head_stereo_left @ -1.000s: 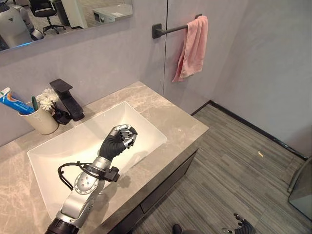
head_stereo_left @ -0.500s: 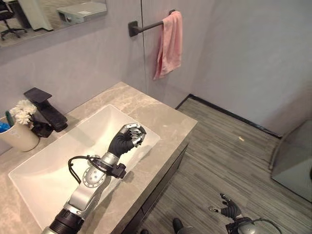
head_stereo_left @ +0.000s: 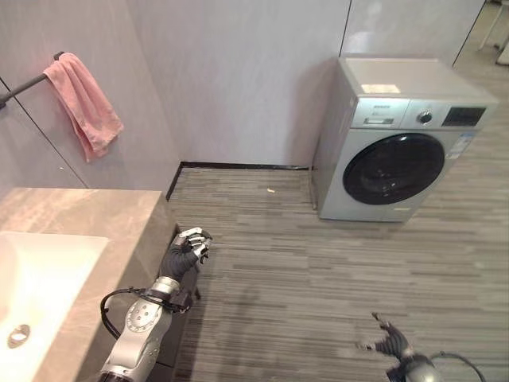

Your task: Put brush and paste in cup on sink, flatten towel.

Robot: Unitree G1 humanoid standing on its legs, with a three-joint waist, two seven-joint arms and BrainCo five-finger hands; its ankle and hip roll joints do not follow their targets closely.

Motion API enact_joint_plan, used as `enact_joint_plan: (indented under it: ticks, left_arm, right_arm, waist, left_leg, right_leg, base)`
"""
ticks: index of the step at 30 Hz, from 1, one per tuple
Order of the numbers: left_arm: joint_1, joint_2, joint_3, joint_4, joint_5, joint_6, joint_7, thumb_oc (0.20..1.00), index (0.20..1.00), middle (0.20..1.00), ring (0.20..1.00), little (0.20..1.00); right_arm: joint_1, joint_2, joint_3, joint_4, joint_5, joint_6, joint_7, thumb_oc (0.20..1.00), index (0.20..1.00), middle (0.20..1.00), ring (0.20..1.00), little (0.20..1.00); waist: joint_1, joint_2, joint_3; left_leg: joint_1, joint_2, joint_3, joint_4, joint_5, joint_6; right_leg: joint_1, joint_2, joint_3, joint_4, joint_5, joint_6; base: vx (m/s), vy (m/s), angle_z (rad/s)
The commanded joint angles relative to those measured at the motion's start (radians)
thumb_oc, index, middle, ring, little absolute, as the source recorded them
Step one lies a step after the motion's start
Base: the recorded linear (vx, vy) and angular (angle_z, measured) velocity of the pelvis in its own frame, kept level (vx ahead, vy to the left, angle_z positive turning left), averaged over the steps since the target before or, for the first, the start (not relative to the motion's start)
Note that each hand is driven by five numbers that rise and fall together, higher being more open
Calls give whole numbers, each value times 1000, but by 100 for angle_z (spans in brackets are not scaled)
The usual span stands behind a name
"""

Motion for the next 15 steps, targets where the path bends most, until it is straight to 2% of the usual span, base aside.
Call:
enact_joint_plan:
  ticks: [1,2,3,4,5,7,8,9,10,11,12,15]
  left_arm:
    - [-55,39,-5,-7,69,-6,50,344,344,344,344,344]
    - [-59,27,-16,53,109,10,63,589,589,589,589,589]
    - [-61,19,-14,96,165,23,83,940,940,940,940,940]
    - [-58,15,-6,121,222,30,100,1000,1000,1000,1000,1000]
    - [-52,11,-8,160,284,48,113,1000,1000,1000,1000,1000]
    - [-41,6,-6,207,310,67,106,1000,1000,1000,1000,1000]
    - [-38,-18,-7,330,357,80,122,1000,1000,1000,1000,1000]
    - [-38,-18,-7,330,357,80,122,1000,1000,1000,1000,1000]
    - [-50,-54,-12,476,357,100,130,1000,1000,1000,1000,1000]
    - [-51,-55,-12,479,357,98,130,1000,1000,1000,1000,1000]
    - [-62,-89,-15,657,381,114,135,1000,1000,1000,1000,1000]
    - [-77,-108,-23,749,406,110,144,1000,1000,1000,1000,1000]
  right_arm:
    - [-104,6,-25,10,78,-23,-6,1000,1000,1000,1000,1000]
    - [-110,17,-32,29,117,-23,-1,1000,1000,1000,1000,1000]
    - [-117,33,-39,58,152,-22,-1,1000,1000,1000,1000,1000]
    - [-126,52,-48,94,188,-21,5,1000,1000,1000,1000,1000]
    - [-128,66,-48,115,211,-22,13,1000,1000,1000,1000,1000]
    - [-148,76,-33,155,219,-14,24,1000,1000,1000,1000,1000]
    - [-184,96,15,234,195,0,31,1000,1000,1000,1000,1000]
    - [-184,96,15,234,195,0,31,1000,1000,1000,1000,1000]
    - [-194,108,38,276,182,11,46,1000,1000,1000,1000,1000]
    - [-195,108,38,276,182,11,46,1000,1000,1000,1000,1000]
    - [-198,134,50,333,197,20,68,1000,1000,1000,1000,1000]
    - [-207,152,66,373,193,19,75,1000,1000,1000,1000,1000]
  waist:
    - [13,2,47]
    - [18,2,55]
    - [18,1,52]
    - [18,2,46]
    - [20,6,43]
    - [29,8,40]
    - [32,14,26]
    - [32,14,26]
    - [24,18,13]
    - [25,19,14]
    - [14,28,-7]
    - [7,34,-12]
  left_leg:
    - [11,-172,-9,136,-257,66]
    - [-8,-214,-45,151,-258,69]
    - [-27,-251,-58,130,-267,78]
    - [-30,-271,-56,98,-276,89]
    - [-41,-281,-48,76,-260,93]
    - [-30,-286,-56,59,-260,100]
    - [-4,-298,-81,25,-254,113]
    - [-4,-298,-81,25,-254,113]
    - [22,-286,-63,-18,-234,110]
    - [24,-286,-62,-21,-233,110]
    - [61,-281,-58,-75,-222,117]
    - [76,-278,-45,-96,-219,117]
  right_leg:
    - [-72,-21,91,27,61,70]
    - [-72,-23,95,29,64,70]
    - [-71,-25,94,28,68,73]
    - [-72,-22,95,27,72,76]
    - [-72,-17,98,28,74,80]
    - [-76,-10,112,40,72,82]
    - [-78,3,134,50,68,79]
    - [-78,3,134,50,68,79]
    - [-70,1,137,44,68,78]
    - [-69,1,137,44,68,78]
    - [-62,4,148,40,66,79]
    - [-62,5,156,42,65,79]
  base:
    - [-6,-69,-17]
    - [2,-83,-16]
    - [12,-50,-12]
    - [35,-31,5]
    - [57,-16,8]
    - [65,22,-7]
    - [53,44,-19]
    - [96,91,-20]
    - [45,49,-28]
    - [132,96,-42]
    - [88,47,-49]
    - [51,52,-23]
